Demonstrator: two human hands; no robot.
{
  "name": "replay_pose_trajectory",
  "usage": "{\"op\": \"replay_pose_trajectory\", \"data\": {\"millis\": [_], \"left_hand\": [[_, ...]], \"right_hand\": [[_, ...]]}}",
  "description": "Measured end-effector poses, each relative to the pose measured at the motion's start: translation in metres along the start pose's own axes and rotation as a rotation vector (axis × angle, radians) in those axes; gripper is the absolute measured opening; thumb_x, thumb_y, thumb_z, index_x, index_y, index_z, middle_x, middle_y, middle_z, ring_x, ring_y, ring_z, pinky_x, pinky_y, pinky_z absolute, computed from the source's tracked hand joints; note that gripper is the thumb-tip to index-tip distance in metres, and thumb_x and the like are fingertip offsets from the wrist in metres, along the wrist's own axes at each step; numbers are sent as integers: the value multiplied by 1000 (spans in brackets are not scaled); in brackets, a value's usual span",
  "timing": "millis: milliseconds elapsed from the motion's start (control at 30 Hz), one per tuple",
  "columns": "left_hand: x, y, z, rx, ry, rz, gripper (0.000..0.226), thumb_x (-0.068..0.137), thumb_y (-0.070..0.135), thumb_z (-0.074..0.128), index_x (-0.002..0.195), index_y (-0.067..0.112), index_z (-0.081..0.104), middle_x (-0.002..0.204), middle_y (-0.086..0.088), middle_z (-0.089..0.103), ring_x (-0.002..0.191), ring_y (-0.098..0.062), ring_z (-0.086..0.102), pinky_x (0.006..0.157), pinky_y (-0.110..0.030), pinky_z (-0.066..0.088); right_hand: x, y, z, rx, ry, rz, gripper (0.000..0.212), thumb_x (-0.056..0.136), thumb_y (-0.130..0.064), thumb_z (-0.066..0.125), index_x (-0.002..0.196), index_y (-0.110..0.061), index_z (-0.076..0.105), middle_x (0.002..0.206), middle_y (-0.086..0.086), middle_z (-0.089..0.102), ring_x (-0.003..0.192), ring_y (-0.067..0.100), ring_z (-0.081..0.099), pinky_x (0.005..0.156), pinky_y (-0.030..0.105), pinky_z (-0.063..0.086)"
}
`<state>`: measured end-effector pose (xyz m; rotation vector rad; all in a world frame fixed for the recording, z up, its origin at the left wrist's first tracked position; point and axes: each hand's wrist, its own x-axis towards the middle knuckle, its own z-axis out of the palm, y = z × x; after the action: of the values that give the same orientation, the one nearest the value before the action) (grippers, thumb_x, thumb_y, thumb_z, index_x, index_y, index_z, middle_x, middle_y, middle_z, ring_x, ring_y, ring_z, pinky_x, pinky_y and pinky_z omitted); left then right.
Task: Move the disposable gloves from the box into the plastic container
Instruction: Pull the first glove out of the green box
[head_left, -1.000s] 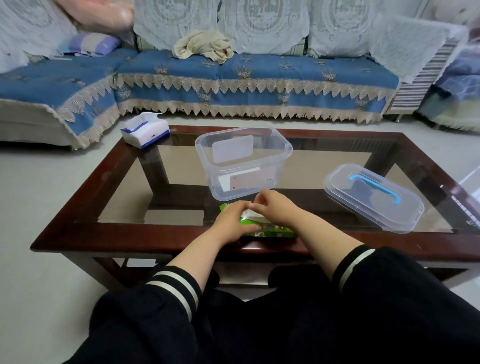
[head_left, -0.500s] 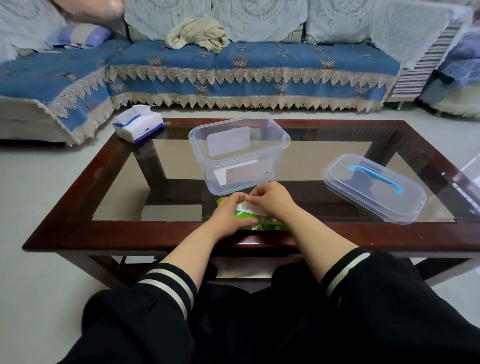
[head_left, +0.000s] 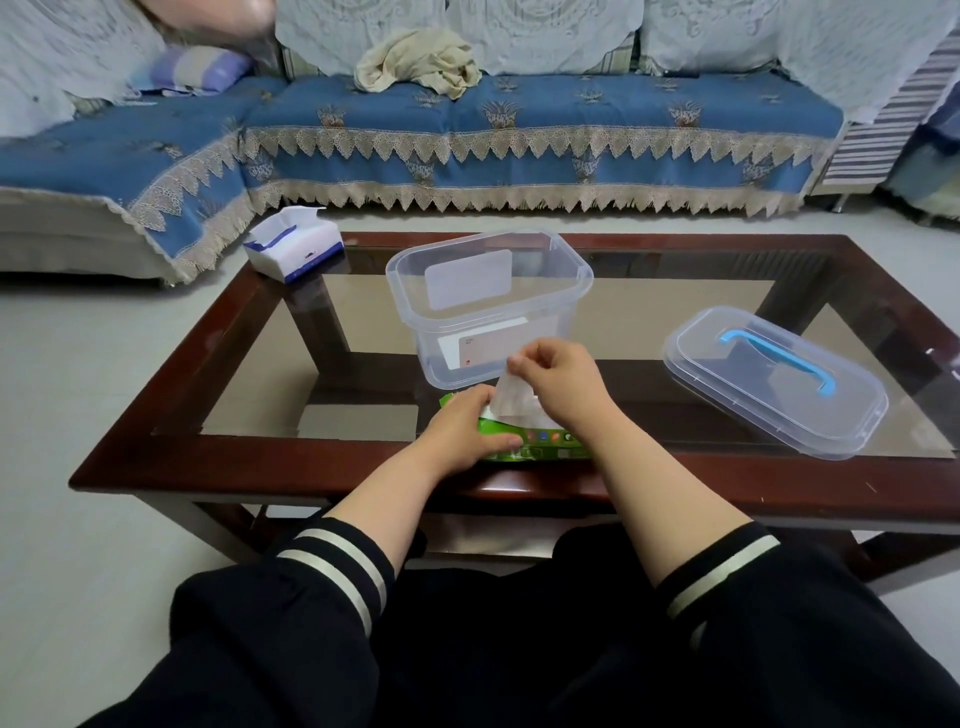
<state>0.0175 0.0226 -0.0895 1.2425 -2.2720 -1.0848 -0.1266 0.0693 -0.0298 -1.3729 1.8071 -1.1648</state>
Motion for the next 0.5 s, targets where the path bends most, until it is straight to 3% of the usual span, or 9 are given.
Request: {"op": "replay_pose_trajectory", "data": {"millis": [67,167,334,367,434,501], "left_hand": [[0,3,0,53,12,-10,47,72,33,82,110,25,55,114,7,59,114,-19,53,100,-43,43],[1,10,-2,185,-18,-46,62,75,34,81,128,19,51,127,1,55,120,-19,49,104,-40,40],[0,32,-28,121,-139,-57,71,81,40,74,142,31,38,124,8,52,121,-13,52,106,-33,39],[0,33,-39,116,-73,-56,54,84,41,69,133,32,49,119,7,59,111,-11,58,100,-34,43],[-9,35,-62,-23,161,-64,10,95,32,57,96,26,65,92,10,68,83,-1,64,84,-32,47],[-15,45,-81,-359,310,-107,40,102,43,35,85,20,64,85,6,72,78,-5,69,81,-33,53]], "right_hand": [[1,-8,-9,214,114,-56,14,92,-17,61,78,-15,62,71,-3,60,69,11,54,73,33,47],[3,-20,-26,565,293,-133,13,94,-11,58,83,-14,63,78,-1,61,73,6,55,72,21,48],[6,-22,-30,704,327,-143,6,92,-10,61,93,-7,66,82,1,64,77,8,57,75,20,49],[8,-22,-30,733,333,-143,5,91,-9,62,90,-10,67,79,-1,65,75,7,57,74,19,49],[10,-24,-32,771,335,-167,10,90,-7,63,86,-15,68,75,-7,67,74,4,59,73,18,48],[13,-24,-35,799,313,-202,12,90,-6,62,86,-16,68,73,-11,69,72,3,60,71,17,48]]}}
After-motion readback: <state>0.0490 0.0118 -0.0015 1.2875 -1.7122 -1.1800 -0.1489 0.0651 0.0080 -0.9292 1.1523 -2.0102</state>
